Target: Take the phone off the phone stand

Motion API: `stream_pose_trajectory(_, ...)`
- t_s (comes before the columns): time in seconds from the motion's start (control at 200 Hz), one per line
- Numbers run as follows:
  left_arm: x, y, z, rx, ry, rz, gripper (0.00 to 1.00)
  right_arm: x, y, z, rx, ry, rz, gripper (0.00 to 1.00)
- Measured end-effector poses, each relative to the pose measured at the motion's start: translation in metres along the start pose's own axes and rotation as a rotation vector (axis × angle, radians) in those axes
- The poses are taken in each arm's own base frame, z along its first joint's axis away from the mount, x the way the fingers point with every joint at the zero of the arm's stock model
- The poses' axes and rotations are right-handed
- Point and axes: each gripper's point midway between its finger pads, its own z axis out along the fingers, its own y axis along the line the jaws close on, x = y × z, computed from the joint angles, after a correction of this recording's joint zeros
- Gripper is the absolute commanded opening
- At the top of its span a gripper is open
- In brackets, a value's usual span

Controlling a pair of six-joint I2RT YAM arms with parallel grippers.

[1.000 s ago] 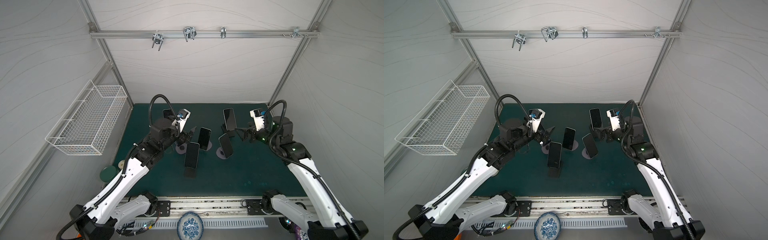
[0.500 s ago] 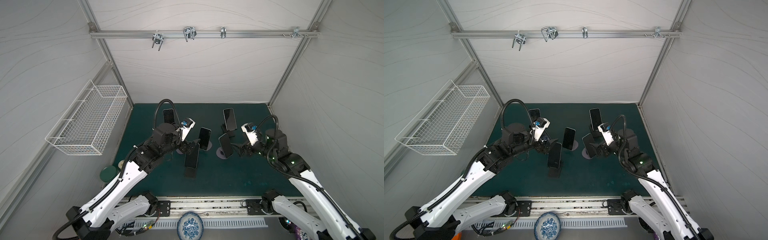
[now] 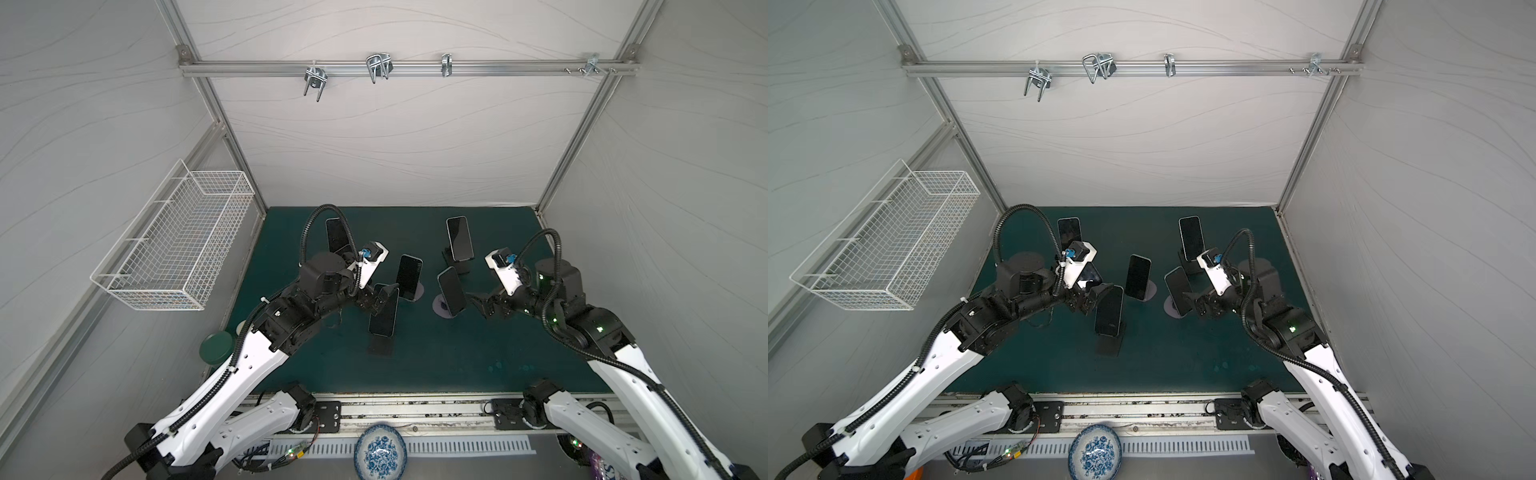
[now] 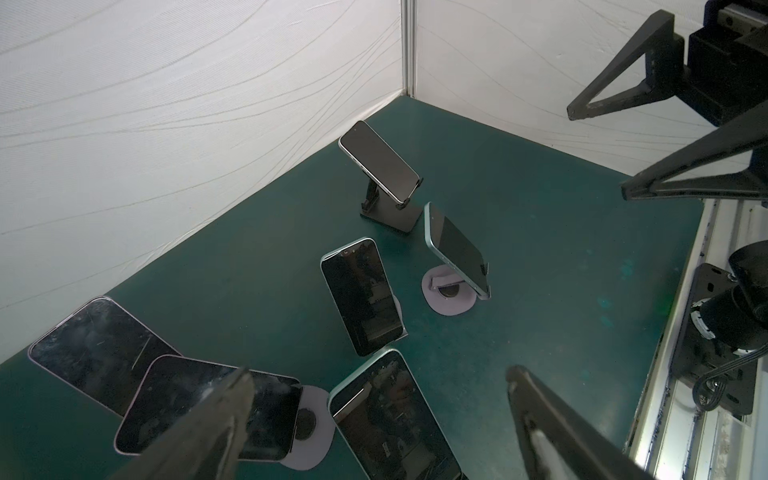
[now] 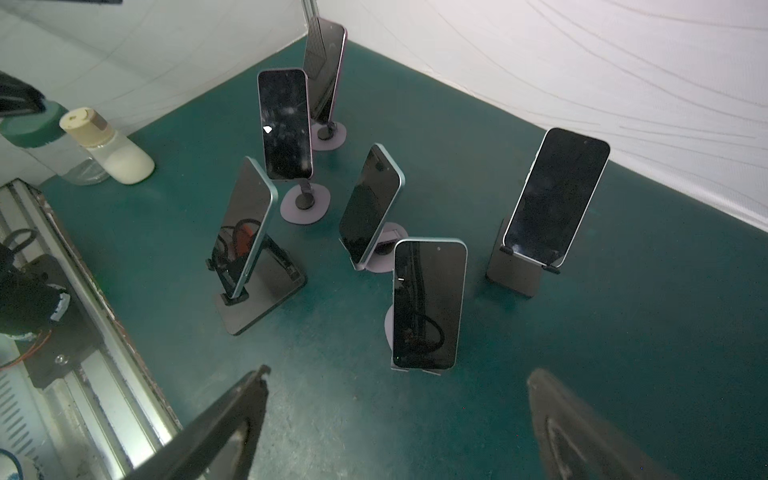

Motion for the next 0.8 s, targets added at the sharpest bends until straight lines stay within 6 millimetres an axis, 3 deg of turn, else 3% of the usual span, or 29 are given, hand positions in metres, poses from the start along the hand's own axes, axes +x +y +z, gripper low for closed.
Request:
stream_pose_trajectory(0.28,0.009,0.004,0.018,-0.014,0.078,-0.001,0.96,0.031,-0.003,0.026,-0.006,0.100,0.040,0.99)
stream_pose_trajectory(0.47,-0.001,0.004,0.015,-0.013,0.059,0.002,0.95,0.034,0.002,0.029,-0.038,0.101,0.054,0.99)
stream_pose_trajectory(0.8,0.007,-0.003,0.023,0.029,0.075,0.008,0.95,0.031,0.001,0.032,-0.044,0.092,-0.004,0.99)
